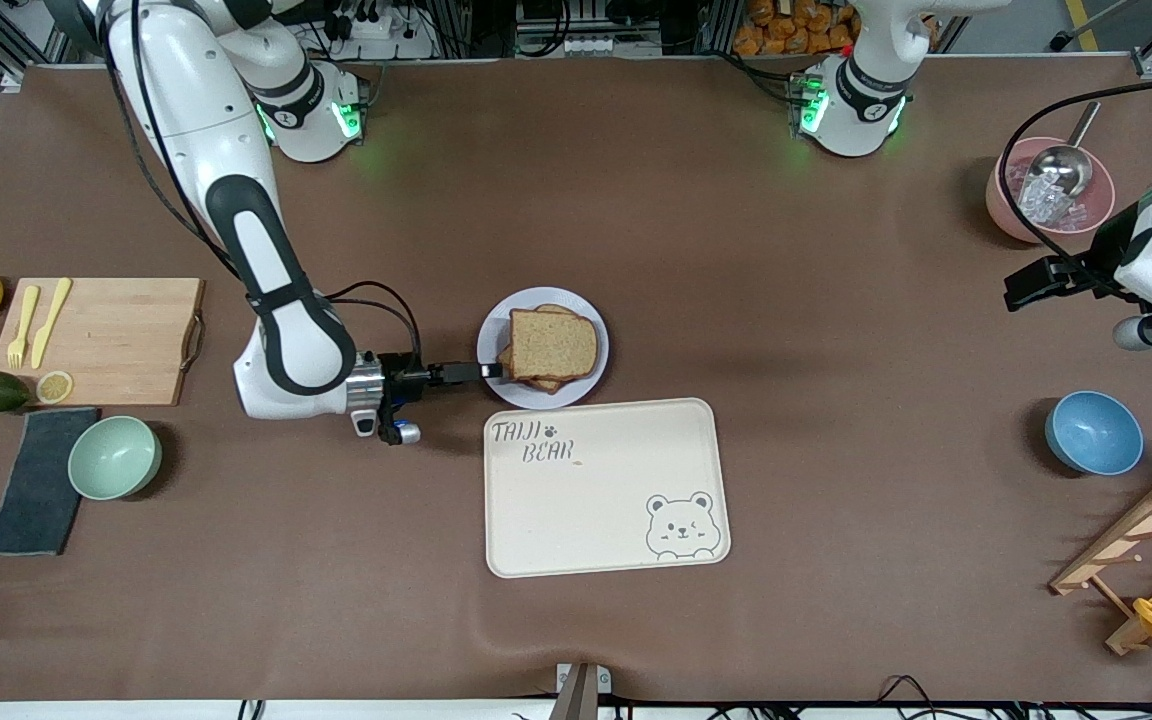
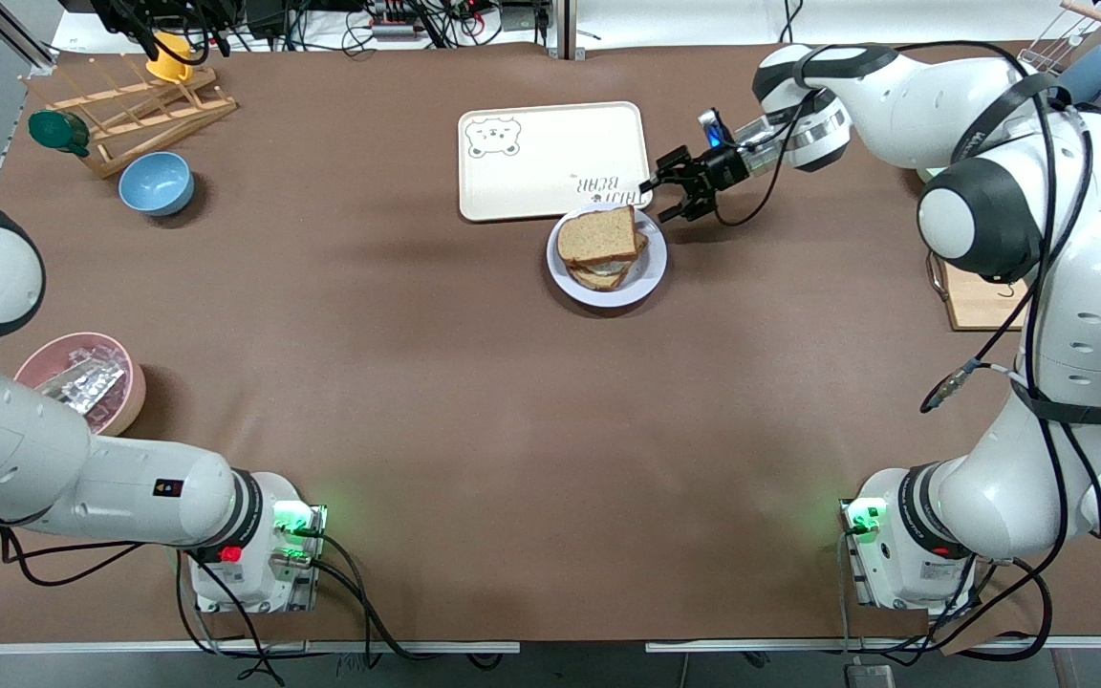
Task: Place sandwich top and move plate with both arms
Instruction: 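Lower the bread onto the egg toast and open the right gripper, then withdraw the right gripper while the left gripper reaches toward the plate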
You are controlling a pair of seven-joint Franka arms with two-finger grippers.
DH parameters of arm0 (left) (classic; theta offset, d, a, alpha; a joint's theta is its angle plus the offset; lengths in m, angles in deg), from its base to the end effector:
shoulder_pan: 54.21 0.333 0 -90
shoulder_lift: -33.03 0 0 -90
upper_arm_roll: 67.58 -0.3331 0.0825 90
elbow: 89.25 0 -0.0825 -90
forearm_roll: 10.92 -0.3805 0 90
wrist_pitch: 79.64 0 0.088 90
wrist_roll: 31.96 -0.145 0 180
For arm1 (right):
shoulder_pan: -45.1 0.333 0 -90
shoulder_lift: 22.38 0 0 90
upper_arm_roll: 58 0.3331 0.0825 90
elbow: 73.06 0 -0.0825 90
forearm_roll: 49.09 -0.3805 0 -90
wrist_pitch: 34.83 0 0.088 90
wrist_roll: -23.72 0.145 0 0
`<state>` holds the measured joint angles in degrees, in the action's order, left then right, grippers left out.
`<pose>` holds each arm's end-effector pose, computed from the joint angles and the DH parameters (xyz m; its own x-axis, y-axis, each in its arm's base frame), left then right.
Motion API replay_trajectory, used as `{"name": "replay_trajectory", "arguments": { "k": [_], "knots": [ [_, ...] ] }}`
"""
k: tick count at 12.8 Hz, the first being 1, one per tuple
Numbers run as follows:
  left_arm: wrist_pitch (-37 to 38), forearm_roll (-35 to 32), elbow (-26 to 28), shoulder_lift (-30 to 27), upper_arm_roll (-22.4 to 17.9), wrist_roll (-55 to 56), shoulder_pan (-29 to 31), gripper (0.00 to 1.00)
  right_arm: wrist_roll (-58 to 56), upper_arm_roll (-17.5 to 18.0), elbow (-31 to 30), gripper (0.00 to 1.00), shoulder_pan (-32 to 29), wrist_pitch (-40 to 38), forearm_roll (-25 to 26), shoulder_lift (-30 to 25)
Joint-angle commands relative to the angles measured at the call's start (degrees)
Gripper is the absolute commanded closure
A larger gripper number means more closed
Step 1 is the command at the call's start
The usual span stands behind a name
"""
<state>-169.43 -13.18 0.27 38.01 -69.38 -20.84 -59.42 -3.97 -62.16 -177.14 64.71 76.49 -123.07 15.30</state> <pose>0.5720 -0.0290 0.5585 0.9883 0.1344 -0.0724 0.1304 -0.9898 -0.0571 0.5792 0.2654 0.1716 0.9488 0.0746 -0.3069 -0.2236 -0.5276 -0.8195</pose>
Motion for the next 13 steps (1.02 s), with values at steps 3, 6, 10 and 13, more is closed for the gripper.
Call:
{"name": "replay_trajectory", "arguments": {
  "k": [3,6,10,13],
  "knots": [
    [-0.8,0.7,0.1,0.1,0.0,-0.9,-0.2,0.00,1.4,-1.6,3.2,0.00,-4.9,-1.9,12.1,-1.6],
    [-0.6,0.8,0.0,-0.2,0.3,0.0,-0.3,0.00,1.3,-1.5,8.1,0.00,-11.0,-3.6,23.0,-1.1],
    [-0.6,1.6,0.0,-0.4,0.8,0.0,-0.2,0.00,1.3,-1.6,15.7,0.00,-18.4,-8.9,34.3,-1.1],
    [-2.1,2.8,0.3,0.1,0.9,0.2,-0.5,0.00,1.1,-1.6,20.0,0.00,-21.9,-12.3,39.4,-1.4]
  ]
}}
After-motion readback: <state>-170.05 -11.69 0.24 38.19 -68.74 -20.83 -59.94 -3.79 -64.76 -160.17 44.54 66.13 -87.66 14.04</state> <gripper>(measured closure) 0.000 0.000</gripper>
